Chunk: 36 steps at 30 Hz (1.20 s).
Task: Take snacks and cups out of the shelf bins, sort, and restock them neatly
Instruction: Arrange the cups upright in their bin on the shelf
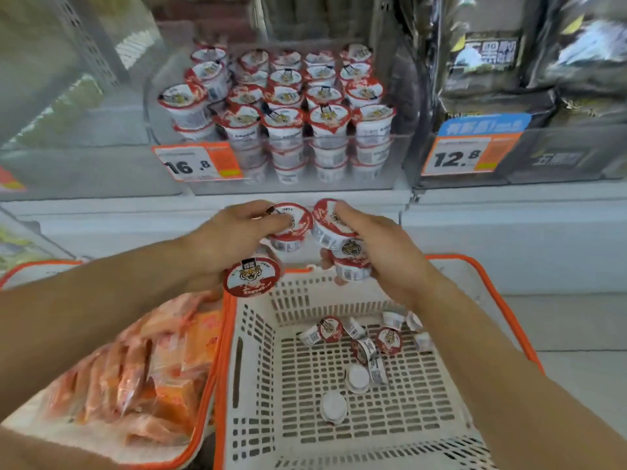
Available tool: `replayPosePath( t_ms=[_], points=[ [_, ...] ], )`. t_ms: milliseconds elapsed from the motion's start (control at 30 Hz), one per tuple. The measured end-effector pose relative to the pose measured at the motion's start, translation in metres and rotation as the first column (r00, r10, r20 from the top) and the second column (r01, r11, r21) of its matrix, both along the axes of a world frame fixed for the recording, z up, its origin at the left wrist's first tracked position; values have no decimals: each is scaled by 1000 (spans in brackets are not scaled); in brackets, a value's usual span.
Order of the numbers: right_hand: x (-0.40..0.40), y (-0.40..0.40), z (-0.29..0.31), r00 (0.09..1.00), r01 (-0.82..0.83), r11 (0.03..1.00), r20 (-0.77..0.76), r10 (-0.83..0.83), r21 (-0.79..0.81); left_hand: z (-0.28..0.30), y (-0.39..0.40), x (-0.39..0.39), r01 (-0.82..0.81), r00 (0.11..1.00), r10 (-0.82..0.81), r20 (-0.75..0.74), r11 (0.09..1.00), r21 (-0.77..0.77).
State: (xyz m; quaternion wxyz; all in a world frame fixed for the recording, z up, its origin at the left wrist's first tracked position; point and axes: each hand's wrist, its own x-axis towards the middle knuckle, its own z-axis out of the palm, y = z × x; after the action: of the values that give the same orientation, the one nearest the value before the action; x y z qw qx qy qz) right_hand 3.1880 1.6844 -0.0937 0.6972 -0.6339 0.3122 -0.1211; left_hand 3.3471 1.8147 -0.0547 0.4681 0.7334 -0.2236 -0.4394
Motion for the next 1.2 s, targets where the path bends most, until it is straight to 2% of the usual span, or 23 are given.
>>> replayPosePath(
  t_ms=[67, 200, 333, 433, 533, 633, 700, 800, 933, 1067, 1133, 1200],
  points=[
    [18, 0, 38, 990, 101, 994, 107, -96, -50, 26, 4, 15, -71, 997, 75, 22, 987, -143],
    [61, -16, 108, 958, 265, 931, 180, -224, -249, 49, 4, 44, -195, 970, 232, 77, 925, -325],
    [130, -48, 144, 954, 294, 832, 97, -283, -470, 54, 1, 63, -308, 938, 345, 31, 871, -382],
    [194, -80, 142, 942, 315, 809, 61, -329, -497, 53, 1, 68, -311, 936, 350, 29, 863, -399],
    [248, -106, 136, 945, 249, 818, -54, -322, -518, 52, 3, 71, -295, 939, 342, 43, 861, -414],
    [291, -118, 134, 927, 87, 785, -239, -290, -613, 50, 4, 76, -275, 940, 333, 76, 869, -412],
    [306, -124, 133, 903, 34, 750, -300, -306, -661, 49, 5, 78, -277, 938, 338, 72, 861, -428],
    [312, -124, 131, 872, -41, 760, -395, -290, -648, 45, 4, 83, -279, 938, 341, 68, 855, -437],
    [313, -132, 125, 867, 38, 717, -334, -370, -696, 43, 2, 86, -282, 940, 337, 52, 854, -438],
    [306, -126, 127, 885, 60, 692, -282, -370, -720, 42, -1, 86, -289, 939, 341, 42, 849, -443],
    [299, -124, 127, 916, 116, 700, -196, -350, -704, 42, -2, 86, -283, 940, 338, 45, 848, -449],
    [288, -116, 126, 947, 152, 761, -129, -296, -630, 43, -3, 86, -273, 943, 330, 52, 851, -448]
  ],
)
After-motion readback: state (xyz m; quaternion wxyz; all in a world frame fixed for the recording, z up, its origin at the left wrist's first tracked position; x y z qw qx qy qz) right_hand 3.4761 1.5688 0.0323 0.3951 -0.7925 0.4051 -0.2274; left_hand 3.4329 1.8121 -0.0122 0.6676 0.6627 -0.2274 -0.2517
